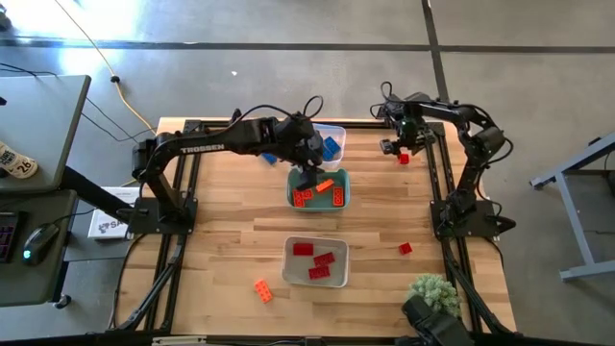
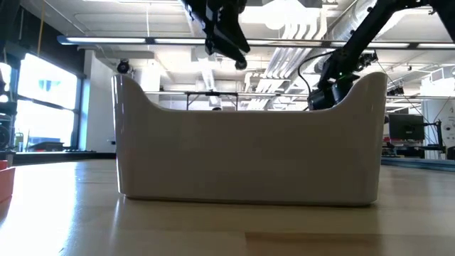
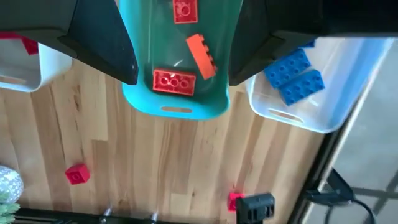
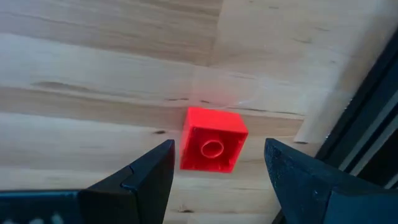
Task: Sort & place blocks by color
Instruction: Put the red game piece into the white bin
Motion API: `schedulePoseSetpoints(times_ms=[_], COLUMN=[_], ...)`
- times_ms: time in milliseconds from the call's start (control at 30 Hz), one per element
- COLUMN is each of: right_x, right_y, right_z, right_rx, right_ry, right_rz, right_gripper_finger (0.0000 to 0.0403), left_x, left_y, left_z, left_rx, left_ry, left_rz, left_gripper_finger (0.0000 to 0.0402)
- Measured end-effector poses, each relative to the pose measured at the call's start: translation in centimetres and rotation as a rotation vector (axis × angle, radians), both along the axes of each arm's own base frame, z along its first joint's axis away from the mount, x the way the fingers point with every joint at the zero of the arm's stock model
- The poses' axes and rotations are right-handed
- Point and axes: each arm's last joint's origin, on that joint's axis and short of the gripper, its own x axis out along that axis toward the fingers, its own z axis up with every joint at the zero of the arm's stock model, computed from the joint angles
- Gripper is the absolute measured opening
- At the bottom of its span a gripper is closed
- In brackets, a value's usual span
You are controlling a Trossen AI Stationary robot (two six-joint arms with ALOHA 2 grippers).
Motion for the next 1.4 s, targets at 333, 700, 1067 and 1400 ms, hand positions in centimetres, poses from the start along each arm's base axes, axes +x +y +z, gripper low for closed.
schedulePoseSetpoints(times_ms=[333,700,1067,1400], right_x=[0.5,0.7,1.1,4.3], right_y=[-0.1,-0.2,1.6,7.6], right_z=[-1.6,-1.6,1.1,7.6], right_rx=[0.026,0.002,-0.001,-0.165], right_ry=[0.049,0.05,0.034,-0.169], right_rz=[0.006,0.012,0.06,0.09], right_gripper_finger=[0.0234,0.0101,0.0101,0.0107], left_x=[-0.3,-0.7,-2.9,-5.4], left_y=[0.0,-0.1,0.5,1.0], left_z=[0.0,-0.4,-0.6,0.5], left_rx=[0.032,0.017,0.051,0.134], left_ry=[0.052,0.109,0.279,0.399], left_rz=[0.021,0.014,0.056,0.114], left_gripper_finger=[0.0239,0.0239,0.0239,0.0239])
